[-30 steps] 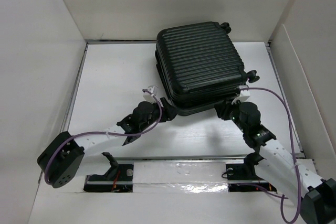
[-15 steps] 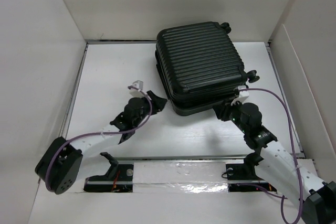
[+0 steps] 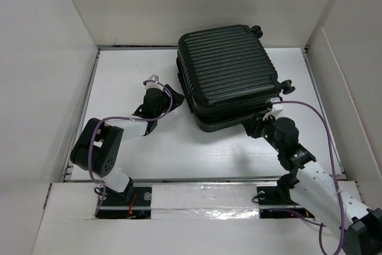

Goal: Pack the luggage

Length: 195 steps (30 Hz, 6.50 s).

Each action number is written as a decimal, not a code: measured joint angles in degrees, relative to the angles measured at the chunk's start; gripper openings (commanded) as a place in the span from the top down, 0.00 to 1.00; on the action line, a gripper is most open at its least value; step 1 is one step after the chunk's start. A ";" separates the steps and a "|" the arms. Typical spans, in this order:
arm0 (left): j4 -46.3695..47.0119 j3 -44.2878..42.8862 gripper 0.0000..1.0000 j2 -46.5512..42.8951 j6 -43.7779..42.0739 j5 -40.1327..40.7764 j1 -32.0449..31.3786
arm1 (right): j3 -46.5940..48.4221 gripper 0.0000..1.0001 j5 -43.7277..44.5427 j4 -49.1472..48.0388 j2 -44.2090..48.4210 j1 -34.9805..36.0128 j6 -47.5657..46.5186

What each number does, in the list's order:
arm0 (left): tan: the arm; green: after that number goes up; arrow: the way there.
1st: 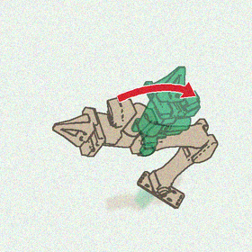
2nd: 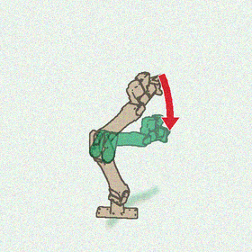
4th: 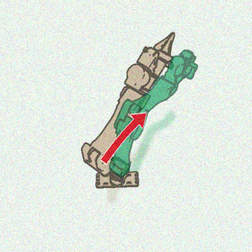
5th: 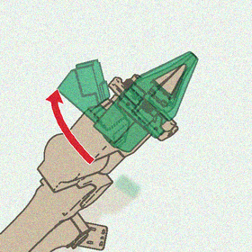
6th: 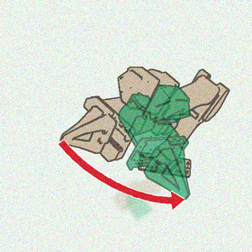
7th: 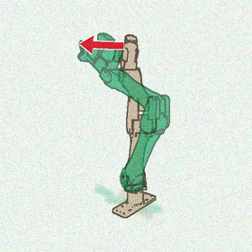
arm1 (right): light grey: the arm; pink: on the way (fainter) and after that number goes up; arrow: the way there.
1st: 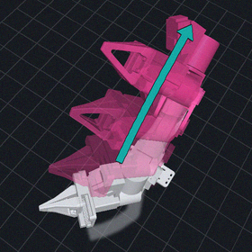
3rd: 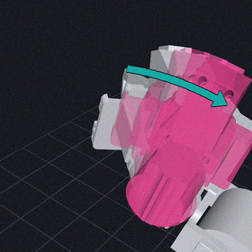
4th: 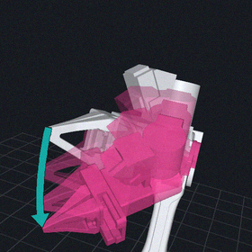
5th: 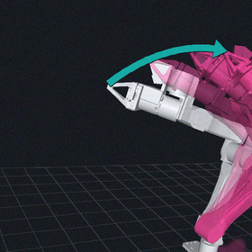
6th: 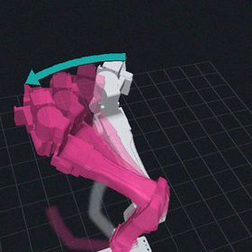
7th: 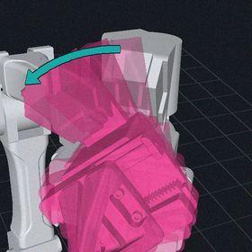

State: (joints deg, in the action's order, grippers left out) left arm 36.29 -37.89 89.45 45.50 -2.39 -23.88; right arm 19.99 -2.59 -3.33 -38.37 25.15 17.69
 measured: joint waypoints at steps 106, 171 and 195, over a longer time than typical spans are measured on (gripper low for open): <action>2.82 -4.44 1.00 8.48 -2.51 -8.94 13.90 | -4.98 0.30 -21.73 -14.21 -7.02 -18.56 -2.69; 16.09 12.85 1.00 -1.86 -0.87 17.90 -2.23 | 29.81 1.00 10.40 4.57 -46.71 35.98 -2.97; 7.78 -1.51 1.00 7.80 0.09 33.48 -29.27 | 12.33 1.00 -1.46 14.53 -18.97 -2.54 -11.06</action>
State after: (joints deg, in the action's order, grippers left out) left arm 44.07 -39.40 97.25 45.58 31.09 -53.15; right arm 32.32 -4.05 11.20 -57.34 22.61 6.63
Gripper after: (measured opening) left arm 0.215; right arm 0.053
